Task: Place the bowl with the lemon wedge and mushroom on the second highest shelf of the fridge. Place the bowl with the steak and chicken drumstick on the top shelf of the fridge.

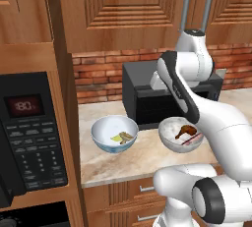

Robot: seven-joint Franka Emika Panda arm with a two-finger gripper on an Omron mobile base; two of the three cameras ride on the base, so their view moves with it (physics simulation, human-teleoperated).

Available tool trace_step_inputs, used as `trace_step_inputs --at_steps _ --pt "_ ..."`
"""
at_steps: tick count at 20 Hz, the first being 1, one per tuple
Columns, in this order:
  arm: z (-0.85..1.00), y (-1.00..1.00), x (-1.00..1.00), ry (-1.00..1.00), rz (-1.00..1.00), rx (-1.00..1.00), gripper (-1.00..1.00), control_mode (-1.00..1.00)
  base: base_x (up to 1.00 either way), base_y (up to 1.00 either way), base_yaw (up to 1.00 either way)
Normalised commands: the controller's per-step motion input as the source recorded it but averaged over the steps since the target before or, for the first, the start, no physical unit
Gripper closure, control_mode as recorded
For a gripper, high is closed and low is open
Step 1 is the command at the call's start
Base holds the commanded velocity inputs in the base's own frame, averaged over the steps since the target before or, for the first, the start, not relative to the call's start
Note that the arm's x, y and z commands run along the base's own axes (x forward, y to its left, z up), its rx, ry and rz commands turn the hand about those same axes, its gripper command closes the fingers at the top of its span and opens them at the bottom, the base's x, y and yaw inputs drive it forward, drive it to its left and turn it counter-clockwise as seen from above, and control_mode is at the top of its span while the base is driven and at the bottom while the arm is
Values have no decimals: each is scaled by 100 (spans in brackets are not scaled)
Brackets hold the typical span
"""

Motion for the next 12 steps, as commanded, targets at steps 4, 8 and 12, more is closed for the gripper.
trace_step_inputs --at_steps 4,8,12 --pt "-12 0 -12 -6 -2 1 -100 -100 0 0 0" --pt "-38 -46 -58 -1 -31 12 -100 -100 0 0 0" --pt "-52 -100 -62 7 -48 21 -100 -100 0 0 0"
